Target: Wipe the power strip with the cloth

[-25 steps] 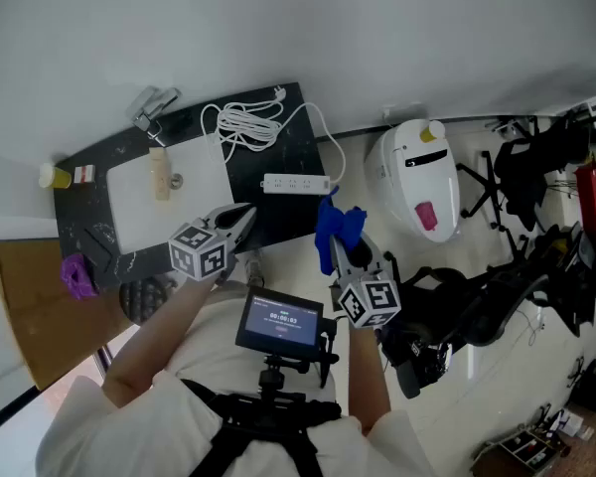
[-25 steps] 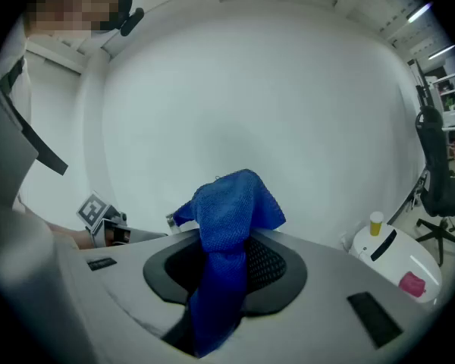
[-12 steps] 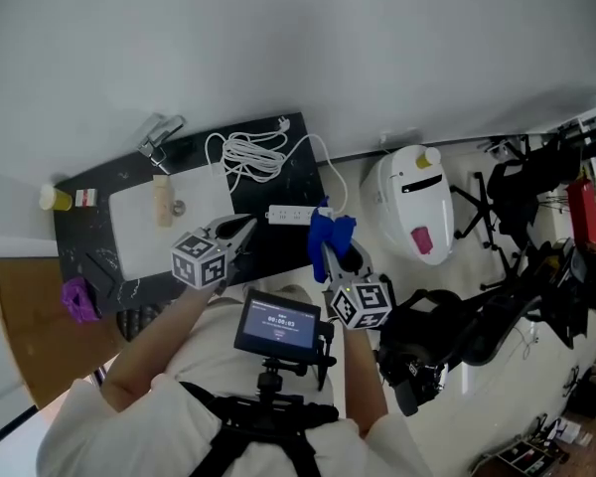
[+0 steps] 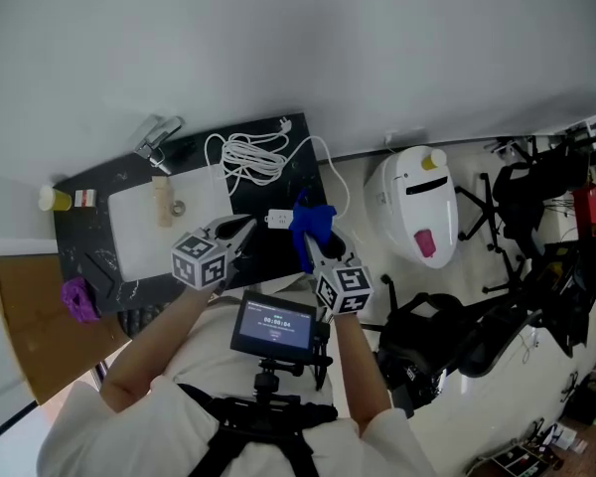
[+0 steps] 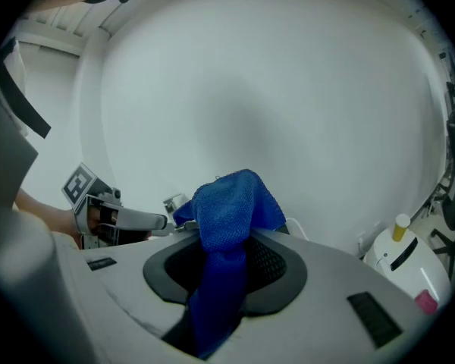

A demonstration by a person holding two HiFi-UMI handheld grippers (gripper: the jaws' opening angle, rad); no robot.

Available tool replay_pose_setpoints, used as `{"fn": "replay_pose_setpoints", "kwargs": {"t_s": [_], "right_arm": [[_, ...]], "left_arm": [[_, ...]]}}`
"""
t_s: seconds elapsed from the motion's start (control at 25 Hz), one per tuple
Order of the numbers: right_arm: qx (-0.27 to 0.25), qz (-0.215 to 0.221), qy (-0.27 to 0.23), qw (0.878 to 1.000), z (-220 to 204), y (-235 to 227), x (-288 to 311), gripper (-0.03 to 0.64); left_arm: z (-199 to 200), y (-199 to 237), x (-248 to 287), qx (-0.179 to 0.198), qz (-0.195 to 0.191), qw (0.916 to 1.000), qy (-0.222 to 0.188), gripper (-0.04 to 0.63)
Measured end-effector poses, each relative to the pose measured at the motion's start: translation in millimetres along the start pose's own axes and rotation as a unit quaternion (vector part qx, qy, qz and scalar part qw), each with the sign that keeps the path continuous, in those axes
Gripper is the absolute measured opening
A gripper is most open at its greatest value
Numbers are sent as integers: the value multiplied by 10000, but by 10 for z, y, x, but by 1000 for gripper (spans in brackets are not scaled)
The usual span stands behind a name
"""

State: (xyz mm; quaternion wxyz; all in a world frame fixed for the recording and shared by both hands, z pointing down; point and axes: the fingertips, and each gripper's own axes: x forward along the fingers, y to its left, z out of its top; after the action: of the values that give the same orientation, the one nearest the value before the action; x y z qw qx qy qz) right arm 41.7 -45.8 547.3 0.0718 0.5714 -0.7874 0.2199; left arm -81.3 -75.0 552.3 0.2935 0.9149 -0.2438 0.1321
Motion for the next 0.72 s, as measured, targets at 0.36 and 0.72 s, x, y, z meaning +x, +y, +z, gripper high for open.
{"fn": "replay_pose_setpoints", "kwargs": {"t_s": [0.36,0.72], "right_arm": [[-139,501,681,9963,-345,-144,625,104],[-114,613,1170,9912,-857,-239,1104,105]], "left_arm": [[77,183,217,-207,522,9984,-83,0],[7,330,227,-275,760,9967,-83,0]]}}
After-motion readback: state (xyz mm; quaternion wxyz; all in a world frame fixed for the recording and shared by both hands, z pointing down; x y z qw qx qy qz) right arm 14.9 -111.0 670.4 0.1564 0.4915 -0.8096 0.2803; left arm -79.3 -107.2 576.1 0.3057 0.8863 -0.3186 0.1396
